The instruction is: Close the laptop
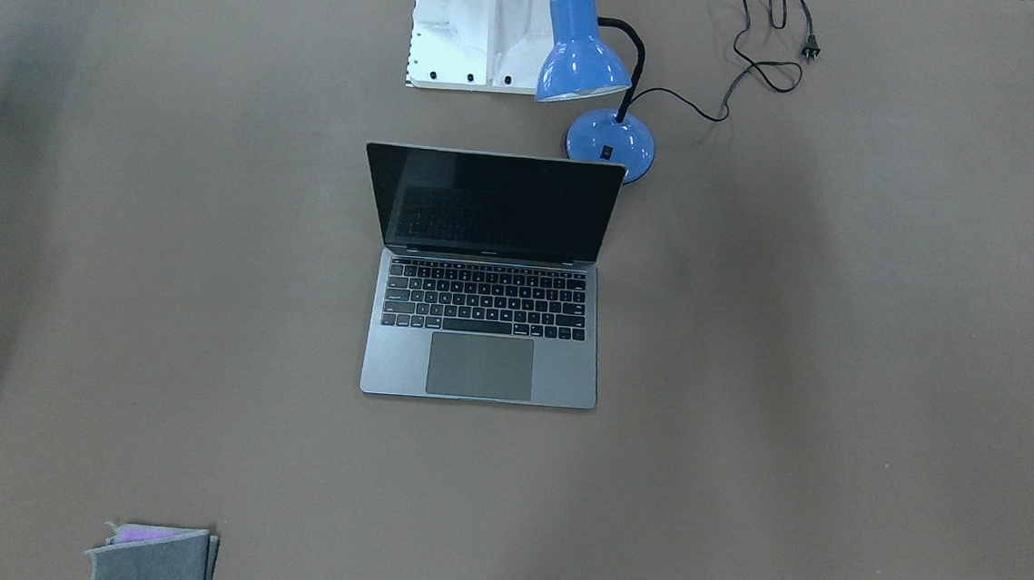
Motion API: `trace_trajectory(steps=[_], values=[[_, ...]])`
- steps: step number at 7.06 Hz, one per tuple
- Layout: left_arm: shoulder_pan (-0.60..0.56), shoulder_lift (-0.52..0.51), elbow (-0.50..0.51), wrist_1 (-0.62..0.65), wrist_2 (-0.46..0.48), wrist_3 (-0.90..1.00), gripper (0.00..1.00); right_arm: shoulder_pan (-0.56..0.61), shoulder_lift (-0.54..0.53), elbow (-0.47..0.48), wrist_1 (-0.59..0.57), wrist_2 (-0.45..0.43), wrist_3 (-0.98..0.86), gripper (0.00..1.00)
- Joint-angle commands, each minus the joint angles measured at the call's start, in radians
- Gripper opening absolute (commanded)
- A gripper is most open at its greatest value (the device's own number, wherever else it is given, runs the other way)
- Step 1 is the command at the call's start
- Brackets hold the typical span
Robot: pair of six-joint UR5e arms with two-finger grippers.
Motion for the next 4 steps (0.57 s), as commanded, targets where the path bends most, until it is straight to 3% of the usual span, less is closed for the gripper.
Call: trace_trajectory(steps=[1,2,4], values=[[0.146,-0.013,-0.051,-0.077,-0.021,-0.359,0.98,-0.078,-0.001,0.002,0.169,0.041,0.281,1.00],[0.198,-0.010,-0.056,-0.209,-0.021,-0.579,0.98,-0.123,-0.008,0.006,0.241,0.022,0.368,1.00],[0.312,-0.013,-0.068,-0.396,-0.014,-0.880,0.98,-0.184,-0.017,0.095,0.252,0.012,0.536,0.95]])
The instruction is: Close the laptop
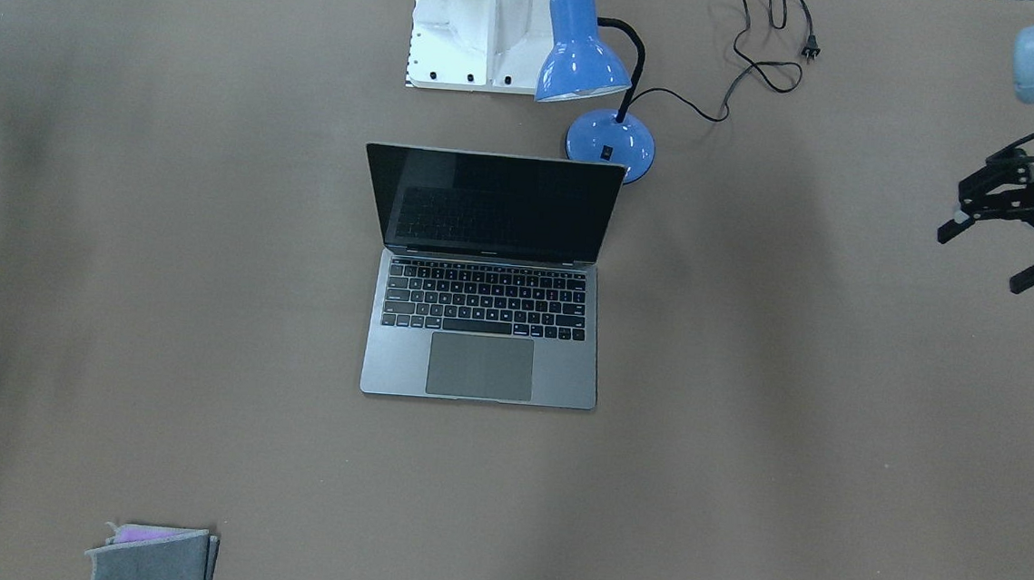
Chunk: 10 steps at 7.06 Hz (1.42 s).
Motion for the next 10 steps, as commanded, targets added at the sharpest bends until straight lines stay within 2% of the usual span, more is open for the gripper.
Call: trace_trajectory(steps=[1,4,5,6,7,8,10], values=[[0.117,-0.005,-0.034,-0.153,0.012,-0.322,0.98,-0.096,-0.008,0.119,0.016,-0.022,0.246,0.95],[0.206,-0.013,-0.126,-0.153,0.013,-0.536,0.97,-0.314,-0.016,0.255,0.016,-0.212,0.537,0.94],[0.250,-0.013,-0.155,-0.153,0.013,-0.606,0.97,-0.378,-0.013,0.287,0.014,-0.247,0.621,0.89],[0.269,-0.013,-0.175,-0.156,0.015,-0.630,0.97,-0.422,-0.011,0.321,0.014,-0.269,0.682,0.77],[0.278,-0.011,-0.183,-0.157,0.013,-0.671,0.54,-0.460,-0.010,0.339,0.014,-0.269,0.719,0.47],[0.301,-0.014,-0.182,-0.158,0.016,-0.719,0.01,-0.488,-0.007,0.352,0.010,-0.271,0.727,0.01],[0.355,-0.025,-0.183,-0.157,0.032,-0.740,0.00,-0.518,-0.004,0.367,0.007,-0.272,0.772,0.00]])
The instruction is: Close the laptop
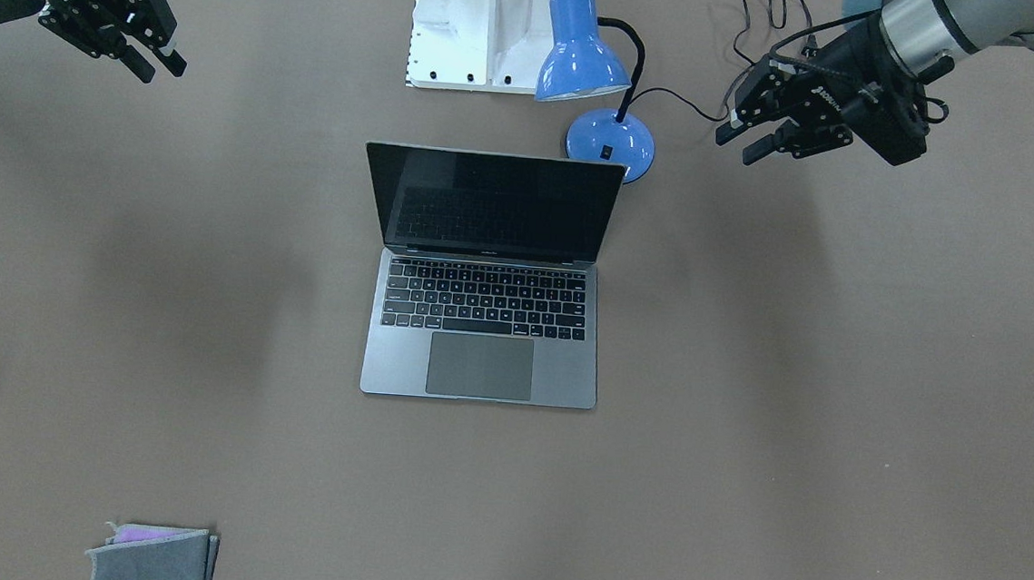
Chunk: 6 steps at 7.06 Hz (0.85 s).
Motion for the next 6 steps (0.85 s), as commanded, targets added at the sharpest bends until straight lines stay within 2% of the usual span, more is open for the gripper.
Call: trace_trajectory(steps=[1,3,5,6], values=[[0.057,-0.011,-0.002,0.001,0.005,-0.103,0.00,-0.064,0.053,0.011,-0.003,-0.027,0.142,0.00],[0.114,-0.060,0.001,0.001,0.006,-0.208,0.00,-0.202,0.125,0.011,-0.007,-0.150,0.261,0.00],[0.134,-0.086,0.025,0.003,0.032,-0.210,0.00,-0.268,0.162,0.005,-0.009,-0.173,0.271,0.00],[0.137,-0.120,0.068,0.003,0.037,-0.213,0.00,-0.308,0.203,-0.013,-0.011,-0.208,0.296,0.00]])
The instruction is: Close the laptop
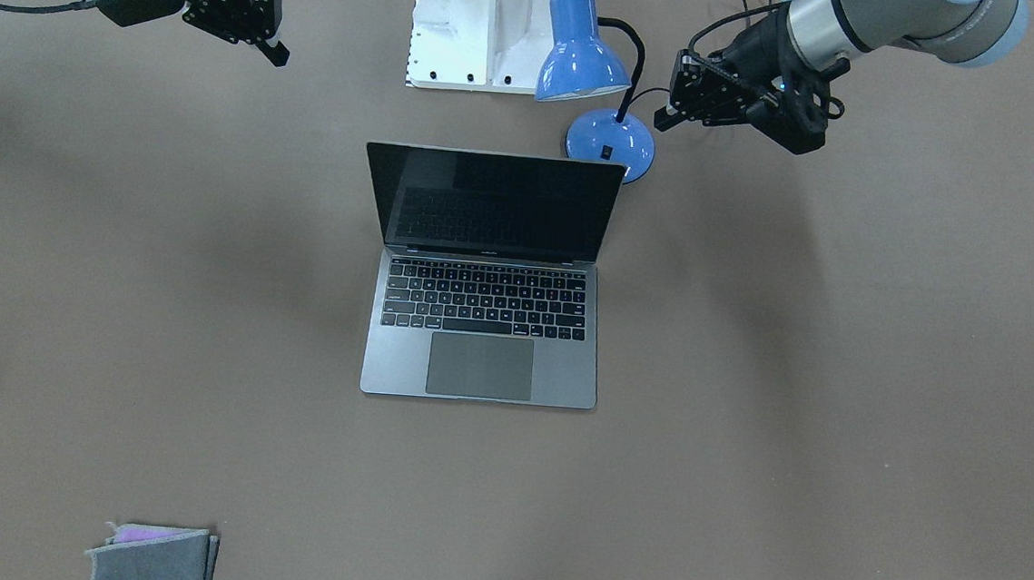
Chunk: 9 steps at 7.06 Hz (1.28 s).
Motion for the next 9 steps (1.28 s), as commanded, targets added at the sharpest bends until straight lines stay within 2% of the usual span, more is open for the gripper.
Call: trace_trajectory(steps=[1,6,7,9], values=[[0.010,-0.041,0.049,0.000,0.010,-0.004,0.00,-0.055,0.082,-0.040,-0.001,-0.040,0.041,0.00],[0.025,-0.052,0.069,0.000,0.010,-0.003,0.00,-0.089,0.158,-0.086,-0.001,-0.075,0.056,0.00],[0.025,-0.054,0.069,0.000,0.010,-0.004,0.00,-0.092,0.197,-0.101,-0.038,-0.094,0.067,0.00],[0.031,-0.055,0.073,0.000,0.010,-0.004,0.00,-0.093,0.308,-0.110,-0.197,-0.108,0.067,0.00]])
